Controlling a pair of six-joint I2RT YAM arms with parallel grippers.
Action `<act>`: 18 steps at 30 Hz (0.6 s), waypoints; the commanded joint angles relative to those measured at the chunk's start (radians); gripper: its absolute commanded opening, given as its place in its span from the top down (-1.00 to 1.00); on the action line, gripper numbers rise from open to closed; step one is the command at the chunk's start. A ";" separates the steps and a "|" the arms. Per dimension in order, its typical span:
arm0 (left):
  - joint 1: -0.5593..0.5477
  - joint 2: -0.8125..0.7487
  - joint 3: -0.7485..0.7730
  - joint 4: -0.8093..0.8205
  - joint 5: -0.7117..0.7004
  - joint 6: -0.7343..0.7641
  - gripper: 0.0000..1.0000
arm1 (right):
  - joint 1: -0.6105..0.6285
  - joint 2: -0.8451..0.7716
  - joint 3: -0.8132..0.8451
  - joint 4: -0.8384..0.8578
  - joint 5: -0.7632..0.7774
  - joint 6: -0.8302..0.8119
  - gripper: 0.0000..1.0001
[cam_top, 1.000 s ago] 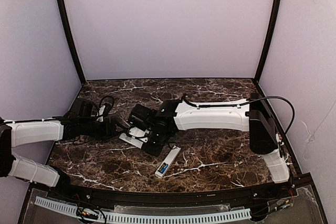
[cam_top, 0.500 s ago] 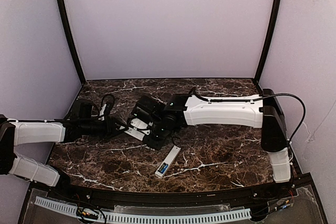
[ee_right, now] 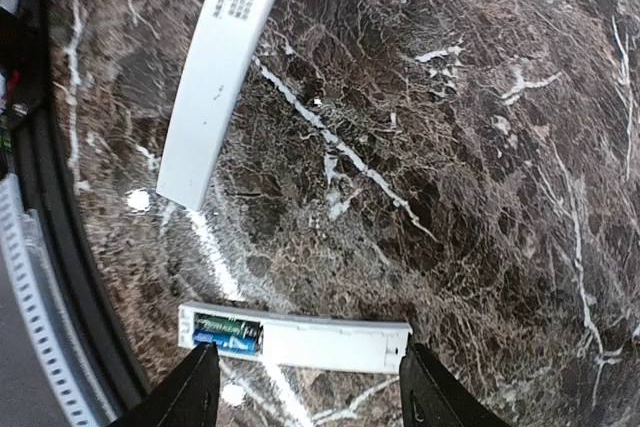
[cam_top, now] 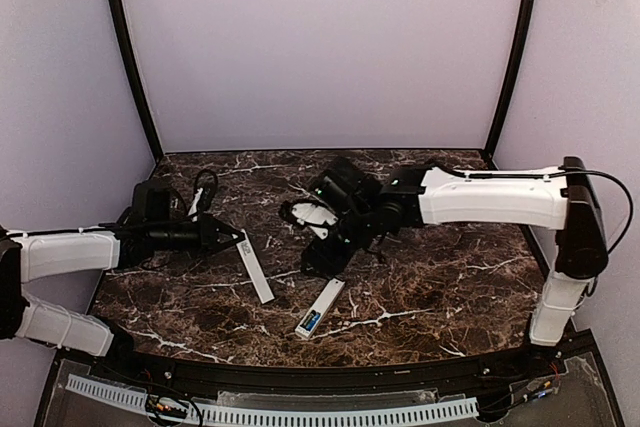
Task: Load the batteries into the remote control
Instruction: Pass from the left arm to the right
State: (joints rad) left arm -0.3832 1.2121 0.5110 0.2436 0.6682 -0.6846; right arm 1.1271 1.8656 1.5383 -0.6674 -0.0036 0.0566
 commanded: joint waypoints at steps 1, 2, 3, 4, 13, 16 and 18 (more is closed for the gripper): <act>0.004 -0.041 0.052 -0.005 0.122 0.071 0.99 | -0.136 -0.212 -0.186 0.264 -0.374 0.098 -0.20; 0.003 -0.051 0.057 0.003 0.166 0.077 0.99 | -0.159 -0.245 -0.221 0.307 -0.448 0.116 -0.16; 0.002 -0.056 0.064 0.024 0.186 0.084 0.99 | -0.176 -0.276 -0.246 0.341 -0.496 0.135 -0.13; 0.001 -0.068 0.066 0.038 0.219 0.084 0.99 | -0.183 -0.293 -0.261 0.365 -0.526 0.148 -0.09; -0.181 -0.057 0.267 -0.077 0.271 0.210 0.95 | -0.183 -0.265 -0.270 0.488 -0.731 0.252 0.07; -0.233 -0.029 0.334 -0.121 0.271 0.247 0.93 | -0.183 -0.256 -0.276 0.518 -0.765 0.272 0.10; -0.250 -0.005 0.374 -0.129 0.278 0.259 0.93 | -0.179 -0.255 -0.284 0.537 -0.774 0.281 0.10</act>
State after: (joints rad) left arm -0.5968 1.1732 0.8154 0.1875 0.9092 -0.5022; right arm 0.9398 1.5982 1.2736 -0.2146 -0.6991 0.2916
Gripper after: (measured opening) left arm 0.046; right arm 0.451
